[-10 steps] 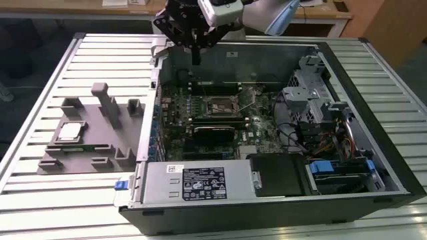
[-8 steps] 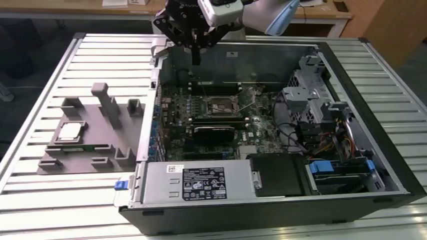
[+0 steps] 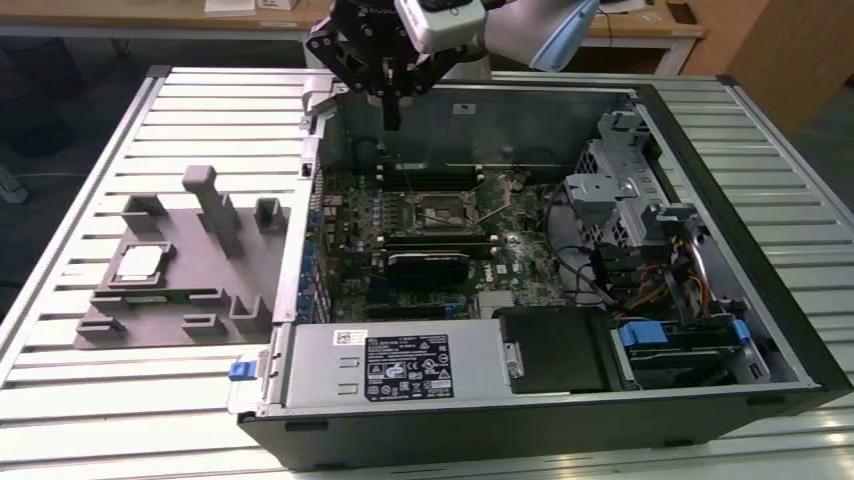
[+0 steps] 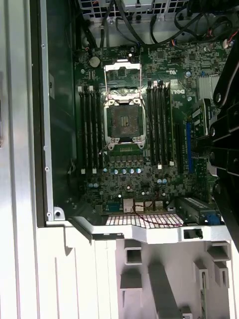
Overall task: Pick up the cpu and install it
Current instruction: 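Reach for the cpu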
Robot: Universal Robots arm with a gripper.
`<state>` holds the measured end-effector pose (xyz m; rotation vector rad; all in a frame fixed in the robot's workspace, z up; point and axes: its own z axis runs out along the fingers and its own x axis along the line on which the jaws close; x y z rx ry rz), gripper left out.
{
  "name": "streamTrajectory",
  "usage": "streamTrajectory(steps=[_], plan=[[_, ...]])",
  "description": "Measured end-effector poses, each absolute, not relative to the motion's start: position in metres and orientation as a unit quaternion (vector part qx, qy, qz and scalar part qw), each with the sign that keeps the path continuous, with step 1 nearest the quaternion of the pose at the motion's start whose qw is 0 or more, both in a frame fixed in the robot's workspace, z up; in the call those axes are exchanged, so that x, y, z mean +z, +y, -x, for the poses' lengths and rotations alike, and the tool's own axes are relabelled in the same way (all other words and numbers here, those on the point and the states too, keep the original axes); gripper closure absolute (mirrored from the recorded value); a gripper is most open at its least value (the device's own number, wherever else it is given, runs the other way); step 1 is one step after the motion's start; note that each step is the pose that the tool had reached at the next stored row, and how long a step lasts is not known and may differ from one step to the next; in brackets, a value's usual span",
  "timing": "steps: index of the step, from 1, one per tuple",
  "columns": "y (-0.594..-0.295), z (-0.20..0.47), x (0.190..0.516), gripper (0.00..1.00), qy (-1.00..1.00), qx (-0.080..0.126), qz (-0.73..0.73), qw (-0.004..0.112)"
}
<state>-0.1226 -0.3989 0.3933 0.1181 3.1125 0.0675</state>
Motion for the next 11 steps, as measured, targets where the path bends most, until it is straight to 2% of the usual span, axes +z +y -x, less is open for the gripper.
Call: streamTrajectory(steps=[11], plan=[[-0.399, 0.135, 0.393, 0.89, 0.999, 0.022, -0.038, 0.013]])
